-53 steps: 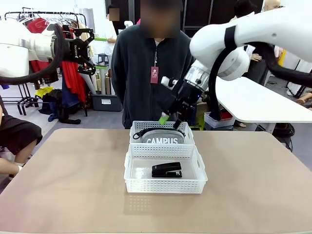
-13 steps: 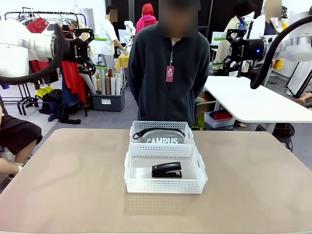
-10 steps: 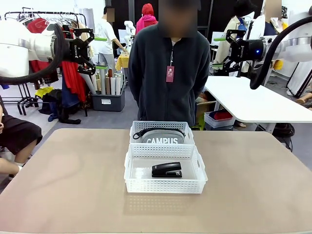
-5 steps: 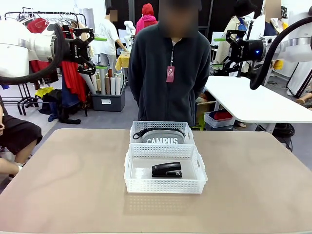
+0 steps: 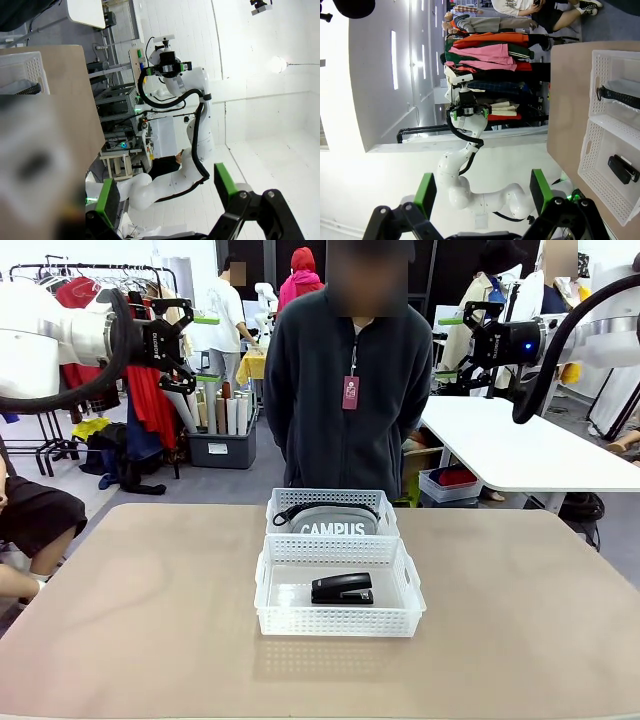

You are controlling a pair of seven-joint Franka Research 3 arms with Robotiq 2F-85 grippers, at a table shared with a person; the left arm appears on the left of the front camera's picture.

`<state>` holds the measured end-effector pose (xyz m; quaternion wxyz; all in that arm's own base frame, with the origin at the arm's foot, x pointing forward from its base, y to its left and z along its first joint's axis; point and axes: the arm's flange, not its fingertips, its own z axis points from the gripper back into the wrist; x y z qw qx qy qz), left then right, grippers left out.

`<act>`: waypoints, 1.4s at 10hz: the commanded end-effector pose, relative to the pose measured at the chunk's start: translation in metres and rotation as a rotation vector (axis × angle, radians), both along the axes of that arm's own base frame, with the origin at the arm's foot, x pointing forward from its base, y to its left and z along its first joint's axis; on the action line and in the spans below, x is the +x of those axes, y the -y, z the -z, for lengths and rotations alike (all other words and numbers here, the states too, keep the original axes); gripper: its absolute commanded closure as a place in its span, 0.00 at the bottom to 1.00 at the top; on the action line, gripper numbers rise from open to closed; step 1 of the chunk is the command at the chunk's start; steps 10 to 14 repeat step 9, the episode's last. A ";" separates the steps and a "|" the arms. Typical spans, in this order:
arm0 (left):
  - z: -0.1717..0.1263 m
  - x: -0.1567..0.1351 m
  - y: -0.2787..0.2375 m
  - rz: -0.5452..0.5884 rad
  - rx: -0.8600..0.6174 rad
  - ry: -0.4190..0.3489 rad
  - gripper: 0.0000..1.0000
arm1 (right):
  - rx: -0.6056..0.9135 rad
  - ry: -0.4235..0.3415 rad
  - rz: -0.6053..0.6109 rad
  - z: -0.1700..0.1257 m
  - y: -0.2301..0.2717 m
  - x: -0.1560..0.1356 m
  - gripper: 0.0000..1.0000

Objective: Distribute items into two baskets.
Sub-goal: Place the picked Stapler into the Organizing basket as instructed by the person.

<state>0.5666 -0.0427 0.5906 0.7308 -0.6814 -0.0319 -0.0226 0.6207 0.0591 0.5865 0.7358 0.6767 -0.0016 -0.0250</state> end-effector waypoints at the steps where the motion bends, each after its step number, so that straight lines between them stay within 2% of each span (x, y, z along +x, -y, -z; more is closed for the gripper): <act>1: -0.002 -0.001 0.000 0.000 -0.004 0.004 0.00 | 0.002 -0.002 -0.004 -0.003 0.000 -0.001 0.00; 14: -0.002 -0.001 0.000 0.000 -0.004 0.004 0.00 | 0.002 -0.002 -0.004 -0.003 0.000 -0.001 0.00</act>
